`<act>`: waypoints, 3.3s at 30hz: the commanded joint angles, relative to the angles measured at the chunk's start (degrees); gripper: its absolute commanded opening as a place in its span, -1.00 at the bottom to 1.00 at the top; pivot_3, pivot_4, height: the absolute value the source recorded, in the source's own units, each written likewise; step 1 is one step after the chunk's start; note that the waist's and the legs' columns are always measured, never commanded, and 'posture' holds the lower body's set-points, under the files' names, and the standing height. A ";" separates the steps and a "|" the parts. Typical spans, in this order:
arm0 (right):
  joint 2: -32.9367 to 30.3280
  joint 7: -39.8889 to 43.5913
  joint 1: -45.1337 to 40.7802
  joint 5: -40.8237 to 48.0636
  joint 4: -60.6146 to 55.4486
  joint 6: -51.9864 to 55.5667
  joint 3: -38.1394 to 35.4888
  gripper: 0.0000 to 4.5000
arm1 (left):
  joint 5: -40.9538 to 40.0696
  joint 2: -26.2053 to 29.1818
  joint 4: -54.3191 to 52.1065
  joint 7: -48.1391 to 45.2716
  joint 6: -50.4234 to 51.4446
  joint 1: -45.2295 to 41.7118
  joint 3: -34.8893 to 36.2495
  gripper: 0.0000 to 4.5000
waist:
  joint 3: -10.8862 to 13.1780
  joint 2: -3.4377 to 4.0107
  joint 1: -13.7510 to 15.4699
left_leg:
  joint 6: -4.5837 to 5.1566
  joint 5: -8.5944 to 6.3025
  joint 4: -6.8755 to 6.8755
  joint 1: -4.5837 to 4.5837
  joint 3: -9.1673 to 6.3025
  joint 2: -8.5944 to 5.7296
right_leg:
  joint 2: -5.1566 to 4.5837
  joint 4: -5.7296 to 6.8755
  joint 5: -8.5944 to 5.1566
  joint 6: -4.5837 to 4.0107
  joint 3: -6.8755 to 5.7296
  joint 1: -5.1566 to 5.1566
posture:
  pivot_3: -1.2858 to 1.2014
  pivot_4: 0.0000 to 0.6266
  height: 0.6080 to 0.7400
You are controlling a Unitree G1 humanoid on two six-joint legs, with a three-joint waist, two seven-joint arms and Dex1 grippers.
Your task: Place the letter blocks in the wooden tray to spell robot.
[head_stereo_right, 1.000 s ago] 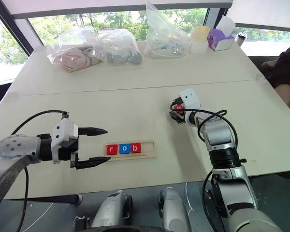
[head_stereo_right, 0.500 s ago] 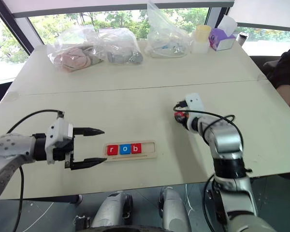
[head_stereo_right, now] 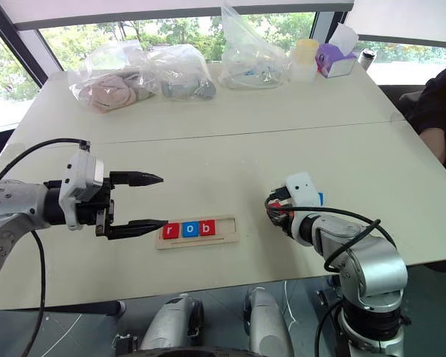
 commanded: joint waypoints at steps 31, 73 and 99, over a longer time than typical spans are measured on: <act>-27.51 57.05 -13.18 -7.13 52.57 -84.89 18.58 0.99 | 3.58 -0.72 -0.33 0.09 -2.45 -2.34 -3.60 1.00 | 0.11 -0.33 0.28 | 0.00 0.01 0.04 0.04 0.14 -0.02 | 0.09 -0.03 0.03 0.02 0.02 0.11 | 0.03 -0.52 1.00; -18.10 54.71 -15.03 -6.59 35.64 -68.04 25.32 -0.49 | 5.17 -1.50 0.27 -0.27 -5.62 0.18 -3.50 1.00 | 0.11 -0.31 1.39 | -0.07 0.05 0.10 0.06 0.26 -0.02 | 0.00 0.03 0.18 -0.07 0.02 0.11 | 0.03 -0.52 1.00; -15.42 53.23 -16.56 -9.98 38.73 -70.79 28.60 0.37 | 4.40 -1.68 -1.27 1.27 -4.76 0.85 -3.41 1.00 | 0.11 -0.31 1.38 | -0.07 0.05 0.10 0.07 0.24 -0.02 | 0.03 0.05 0.25 0.02 0.02 0.12 | 0.03 -0.52 1.00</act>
